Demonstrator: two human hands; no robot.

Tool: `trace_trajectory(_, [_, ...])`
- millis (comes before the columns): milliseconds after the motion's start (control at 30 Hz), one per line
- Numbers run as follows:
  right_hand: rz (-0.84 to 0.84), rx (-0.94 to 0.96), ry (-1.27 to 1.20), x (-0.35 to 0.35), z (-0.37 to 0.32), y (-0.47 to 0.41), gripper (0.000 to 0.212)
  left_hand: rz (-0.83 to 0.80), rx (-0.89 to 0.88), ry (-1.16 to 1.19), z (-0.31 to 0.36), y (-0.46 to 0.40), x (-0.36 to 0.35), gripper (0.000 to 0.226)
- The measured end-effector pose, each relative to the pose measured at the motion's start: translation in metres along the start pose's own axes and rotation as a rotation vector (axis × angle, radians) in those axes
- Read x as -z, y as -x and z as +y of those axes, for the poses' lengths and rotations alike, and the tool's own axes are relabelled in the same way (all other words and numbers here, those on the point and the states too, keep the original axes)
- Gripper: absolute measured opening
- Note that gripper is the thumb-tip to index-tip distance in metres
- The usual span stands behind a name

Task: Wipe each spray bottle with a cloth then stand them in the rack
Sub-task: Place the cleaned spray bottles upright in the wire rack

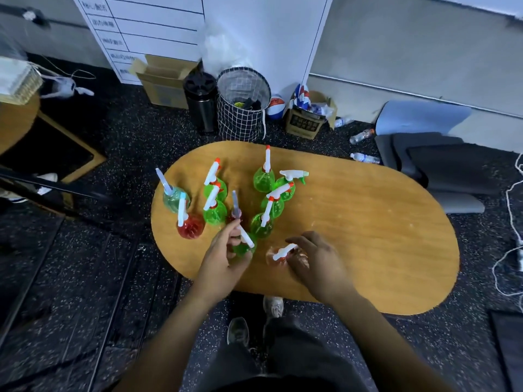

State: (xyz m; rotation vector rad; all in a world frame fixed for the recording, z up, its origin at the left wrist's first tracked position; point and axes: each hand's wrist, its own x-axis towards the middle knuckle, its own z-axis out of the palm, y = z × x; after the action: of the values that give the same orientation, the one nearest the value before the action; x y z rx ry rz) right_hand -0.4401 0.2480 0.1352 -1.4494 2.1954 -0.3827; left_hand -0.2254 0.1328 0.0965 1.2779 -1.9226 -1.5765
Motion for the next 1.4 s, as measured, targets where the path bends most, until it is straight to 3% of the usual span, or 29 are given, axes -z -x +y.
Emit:
trace_trajectory(333, [-0.214,0.165,0.274,-0.038,0.029,-0.061,0.036,0.147,0.322,0.11,-0.039,-0.043,-0.041,0.083])
trace_trajectory(500, [-0.319,0.215,0.328,-0.058,0.052,-0.088,0.046,0.249,0.458,0.143,-0.058,-0.071,-0.069,0.084])
trace_trajectory(800, [-0.53,0.267,0.339,-0.066,0.079,-0.114,0.035,0.373,0.527,0.296,-0.074,-0.109,-0.09,0.06])
trace_trajectory(1067, [-0.469,0.218,0.243,-0.038,0.069,-0.129,0.038,0.447,0.525,0.468,-0.061,-0.102,-0.086,0.063])
trace_trajectory(1233, [-0.361,0.296,0.142,-0.03,0.04,-0.137,0.081,0.534,0.454,0.519,-0.043,-0.078,-0.059,0.063])
trace_trajectory(1400, [-0.276,0.471,0.165,-0.035,-0.012,-0.139,0.057,0.637,0.344,0.598,-0.028,-0.047,-0.021,0.062])
